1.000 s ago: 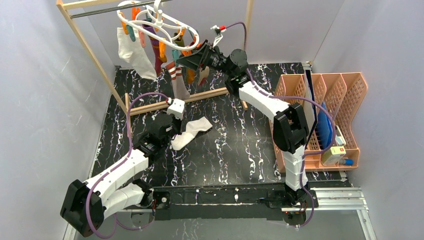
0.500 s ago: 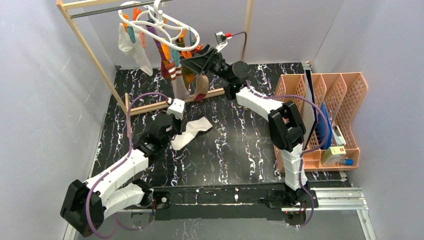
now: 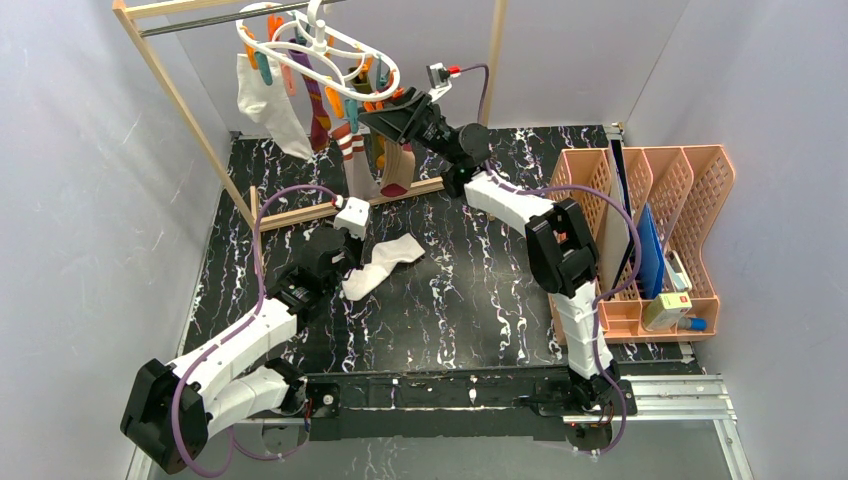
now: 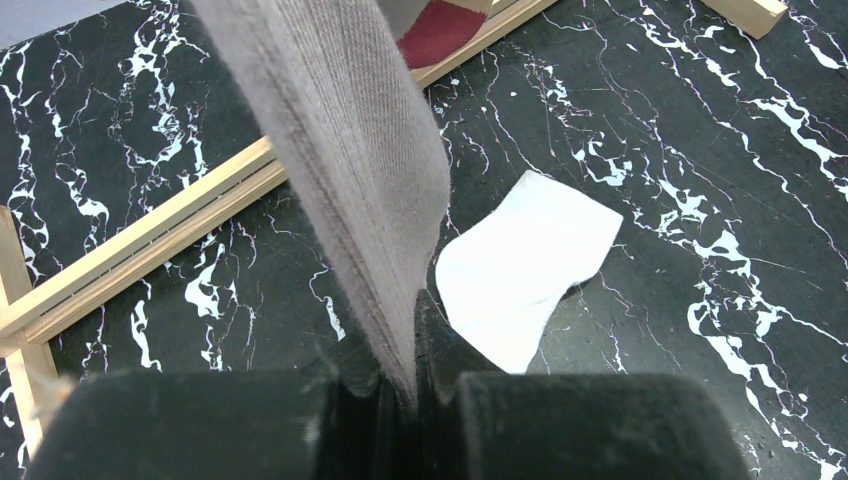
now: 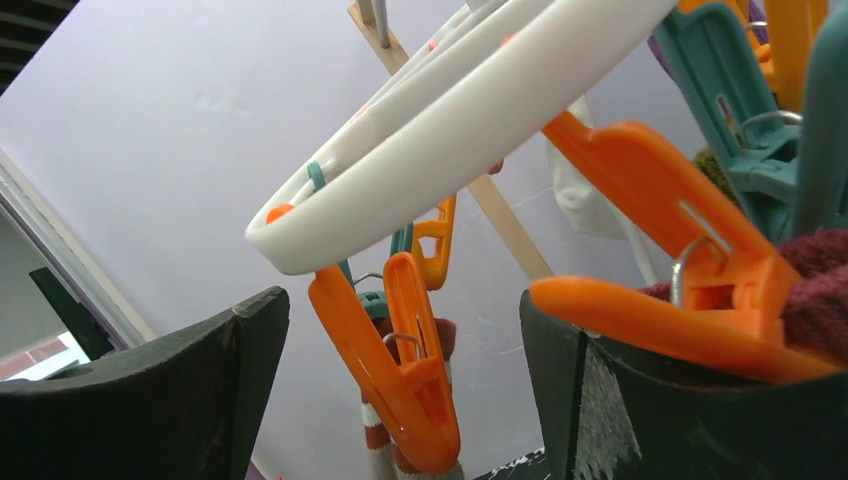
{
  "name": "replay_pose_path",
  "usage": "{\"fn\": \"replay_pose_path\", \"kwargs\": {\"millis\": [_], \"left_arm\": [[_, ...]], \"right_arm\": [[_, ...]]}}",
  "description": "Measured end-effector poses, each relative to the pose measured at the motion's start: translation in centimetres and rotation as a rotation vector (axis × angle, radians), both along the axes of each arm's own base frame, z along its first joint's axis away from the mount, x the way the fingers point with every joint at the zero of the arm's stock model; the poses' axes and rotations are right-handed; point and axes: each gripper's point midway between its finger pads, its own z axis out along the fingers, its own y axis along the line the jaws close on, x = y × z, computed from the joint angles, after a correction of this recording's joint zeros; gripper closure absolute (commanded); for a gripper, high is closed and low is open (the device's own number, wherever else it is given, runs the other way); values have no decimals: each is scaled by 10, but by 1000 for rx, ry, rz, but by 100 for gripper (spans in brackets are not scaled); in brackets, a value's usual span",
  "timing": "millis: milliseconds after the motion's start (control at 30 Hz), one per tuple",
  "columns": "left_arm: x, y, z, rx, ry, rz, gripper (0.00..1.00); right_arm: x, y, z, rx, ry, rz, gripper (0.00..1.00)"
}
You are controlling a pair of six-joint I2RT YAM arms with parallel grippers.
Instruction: Remove the socks clipped to the hanger
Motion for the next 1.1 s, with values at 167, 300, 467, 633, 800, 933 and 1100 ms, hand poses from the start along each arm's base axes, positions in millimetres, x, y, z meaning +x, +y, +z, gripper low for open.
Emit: {"fn": "replay_pose_path", "kwargs": {"millis": [167, 300, 467, 633, 800, 933, 1100], "left_arm": [[0, 0, 0, 0, 0, 0, 100], [0, 0, 0, 0, 0, 0, 100], [0, 0, 0, 0, 0, 0, 100], [0, 0, 0, 0, 0, 0, 100], [0, 0, 0, 0, 0, 1, 100], [0, 0, 0, 0, 0, 0, 100], [0, 0, 0, 0, 0, 0, 100]], "right_arm": [[1, 0, 5, 18, -5, 4, 9], [1, 2, 6, 23, -4, 6, 10], [1, 5, 11, 38, -9, 9, 12], [1, 4, 14, 48, -8, 6, 14], [0, 6, 16, 54, -4, 11, 20], [0, 7, 19, 64, -7, 15, 24], [3, 11, 15, 70, -1, 17, 31]]}}
